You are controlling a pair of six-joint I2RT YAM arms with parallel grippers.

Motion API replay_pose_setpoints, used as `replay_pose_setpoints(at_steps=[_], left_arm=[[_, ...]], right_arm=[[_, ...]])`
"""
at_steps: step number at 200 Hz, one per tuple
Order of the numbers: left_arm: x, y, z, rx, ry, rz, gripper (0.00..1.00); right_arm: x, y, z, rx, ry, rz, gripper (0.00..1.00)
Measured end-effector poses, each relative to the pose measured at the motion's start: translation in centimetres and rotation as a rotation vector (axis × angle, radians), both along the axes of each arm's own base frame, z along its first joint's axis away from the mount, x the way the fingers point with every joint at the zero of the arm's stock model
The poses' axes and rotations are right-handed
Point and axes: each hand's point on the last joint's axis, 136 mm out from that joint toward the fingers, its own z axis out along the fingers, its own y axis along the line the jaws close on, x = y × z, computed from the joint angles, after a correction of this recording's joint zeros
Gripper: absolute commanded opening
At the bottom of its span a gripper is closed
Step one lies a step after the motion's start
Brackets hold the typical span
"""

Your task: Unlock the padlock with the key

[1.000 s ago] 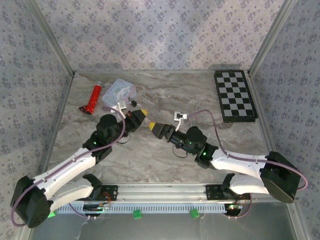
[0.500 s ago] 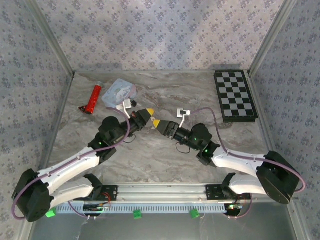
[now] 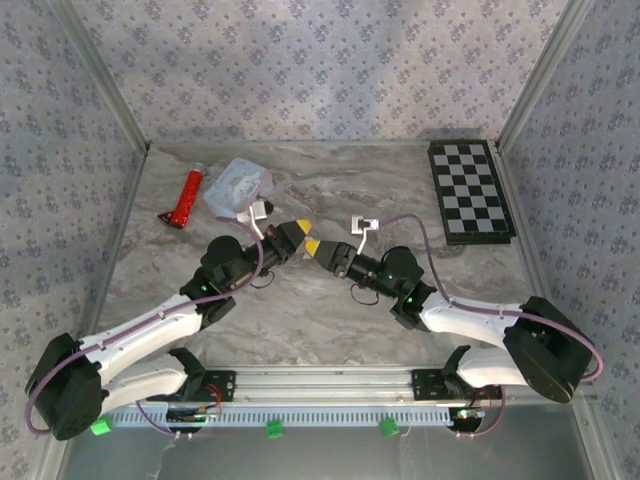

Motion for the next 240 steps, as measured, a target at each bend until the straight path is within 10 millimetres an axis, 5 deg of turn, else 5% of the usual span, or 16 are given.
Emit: replay_pose_setpoints(at_steps=[44,240], left_arm=[[0.2,0.0,-1.0,-0.003,0.023,0.009,0.0],[-0.5,-0.5,0.0,-0.046,-0.008,0.008,0.0]], right_arm=[[0.1,-0.3,0.5,0.01,-0.007,-0.003,0.28],[0.0,-0.1,1.0,0.016,-0.015,0.009,0.15]])
